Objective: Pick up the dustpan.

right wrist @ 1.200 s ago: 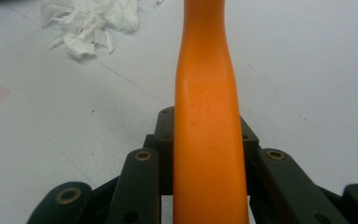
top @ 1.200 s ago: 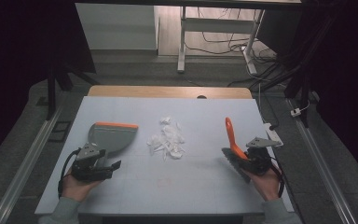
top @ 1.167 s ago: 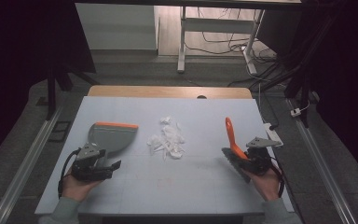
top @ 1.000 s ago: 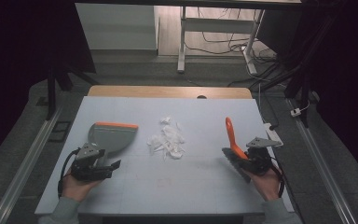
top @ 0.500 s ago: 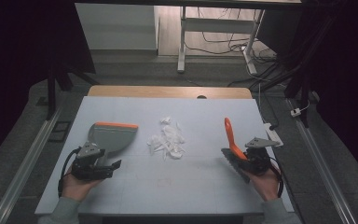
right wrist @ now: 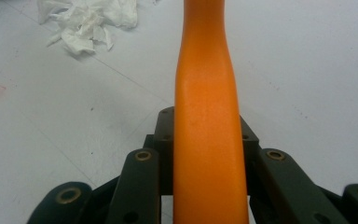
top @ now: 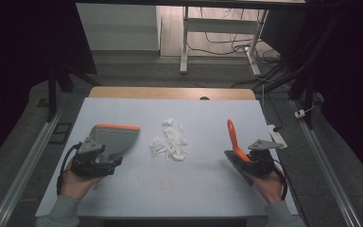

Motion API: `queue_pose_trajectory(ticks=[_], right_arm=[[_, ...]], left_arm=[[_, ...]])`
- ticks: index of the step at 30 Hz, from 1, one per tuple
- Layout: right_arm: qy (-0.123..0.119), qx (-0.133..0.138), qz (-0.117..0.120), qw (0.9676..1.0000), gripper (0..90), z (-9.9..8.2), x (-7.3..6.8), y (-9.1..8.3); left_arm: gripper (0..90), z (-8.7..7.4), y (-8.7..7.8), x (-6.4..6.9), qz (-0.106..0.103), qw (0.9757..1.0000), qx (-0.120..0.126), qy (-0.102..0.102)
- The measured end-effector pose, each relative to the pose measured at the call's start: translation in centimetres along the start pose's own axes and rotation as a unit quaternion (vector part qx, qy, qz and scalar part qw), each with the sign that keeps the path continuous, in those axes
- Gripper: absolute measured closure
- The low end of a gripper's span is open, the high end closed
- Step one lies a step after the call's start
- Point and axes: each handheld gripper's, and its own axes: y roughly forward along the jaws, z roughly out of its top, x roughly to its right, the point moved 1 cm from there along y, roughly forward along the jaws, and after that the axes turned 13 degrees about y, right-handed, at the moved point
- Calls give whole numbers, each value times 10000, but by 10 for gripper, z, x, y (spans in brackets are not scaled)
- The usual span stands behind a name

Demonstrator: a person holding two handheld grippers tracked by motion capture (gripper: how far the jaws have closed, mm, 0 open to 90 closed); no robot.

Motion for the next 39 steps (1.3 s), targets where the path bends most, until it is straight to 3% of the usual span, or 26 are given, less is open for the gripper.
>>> queue_pose_trajectory(ticks=[3, 7, 14, 18, 20, 23, 26, 32, 39], right_arm=[[18, 49, 42, 10000, 710, 1, 0, -2], [27, 38, 48, 10000, 710, 1, 0, -1], [55, 78, 57, 9999, 710, 2, 0, -2], [57, 74, 34, 10000, 710, 2, 1, -1], [46, 67, 31, 10000, 709, 1, 0, -1], [41, 62, 19, 10000, 710, 1, 0, -1], [40, 59, 13, 10000, 709, 1, 0, 0], [21, 4, 2, 10000, 709, 0, -2, 3], [4, -17, 1, 10000, 710, -1, -3, 4]], left_arm=[[210, 0, -4, -2, 29, 10000, -75, -40], [210, 4, -7, -10, 98, 9993, -241, -258], [204, 16, -4, -21, 235, 9980, -481, -327], [193, 16, 5, -31, 294, 9956, -743, -495], [184, 10, 11, -37, 508, 9925, -916, -635], [183, 4, 14, -40, 466, 9914, -957, -760], [183, -7, 19, -42, 400, 9885, -1163, -879], [178, -17, 28, -43, 304, 9851, -1385, -977], [180, -24, 42, -41, 279, 9819, -1619, -940]])
